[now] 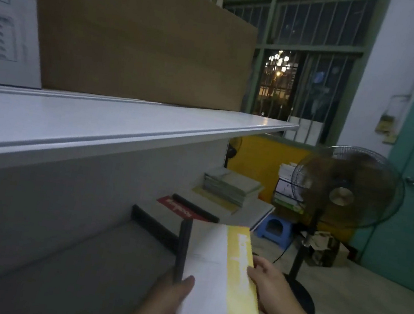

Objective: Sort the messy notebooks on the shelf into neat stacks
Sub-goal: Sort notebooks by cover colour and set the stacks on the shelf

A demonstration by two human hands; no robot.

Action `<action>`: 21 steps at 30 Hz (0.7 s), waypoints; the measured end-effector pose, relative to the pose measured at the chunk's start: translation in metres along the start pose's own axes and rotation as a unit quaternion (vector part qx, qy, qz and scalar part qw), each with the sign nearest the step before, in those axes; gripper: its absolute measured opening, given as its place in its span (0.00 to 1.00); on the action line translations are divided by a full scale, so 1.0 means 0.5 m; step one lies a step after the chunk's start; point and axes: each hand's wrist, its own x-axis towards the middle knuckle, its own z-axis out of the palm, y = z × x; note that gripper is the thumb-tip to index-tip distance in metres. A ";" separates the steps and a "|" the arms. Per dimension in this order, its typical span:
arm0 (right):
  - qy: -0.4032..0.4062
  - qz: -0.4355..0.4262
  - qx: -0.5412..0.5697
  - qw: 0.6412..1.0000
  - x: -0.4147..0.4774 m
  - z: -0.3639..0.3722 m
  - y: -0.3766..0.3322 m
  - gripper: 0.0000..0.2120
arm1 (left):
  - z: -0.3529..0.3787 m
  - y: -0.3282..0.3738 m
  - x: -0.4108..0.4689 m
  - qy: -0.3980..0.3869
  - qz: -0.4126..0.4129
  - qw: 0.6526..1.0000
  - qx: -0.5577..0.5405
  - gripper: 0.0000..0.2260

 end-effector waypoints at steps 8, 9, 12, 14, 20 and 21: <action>-0.101 0.012 -0.071 0.992 0.184 -0.010 -0.029 0.18 | 0.073 0.026 0.147 0.047 0.010 0.997 -0.055 0.17; -0.120 0.011 -0.081 0.989 0.217 -0.015 -0.035 0.18 | 0.076 0.029 0.170 0.057 0.007 0.997 -0.045 0.18; -0.149 -0.005 -0.094 0.984 0.320 -0.031 -0.063 0.16 | 0.100 0.056 0.248 0.070 -0.018 0.996 -0.054 0.13; -0.160 -0.022 -0.118 0.980 0.396 -0.047 -0.081 0.17 | 0.118 0.074 0.307 0.108 -0.052 0.992 -0.037 0.07; -0.158 -0.111 -0.318 0.928 0.609 -0.074 -0.120 0.19 | 0.169 0.096 0.459 0.204 -0.098 0.973 -0.038 0.15; -0.163 -0.120 -0.340 0.918 0.634 -0.068 -0.124 0.21 | 0.175 0.100 0.479 0.226 -0.106 0.967 -0.059 0.20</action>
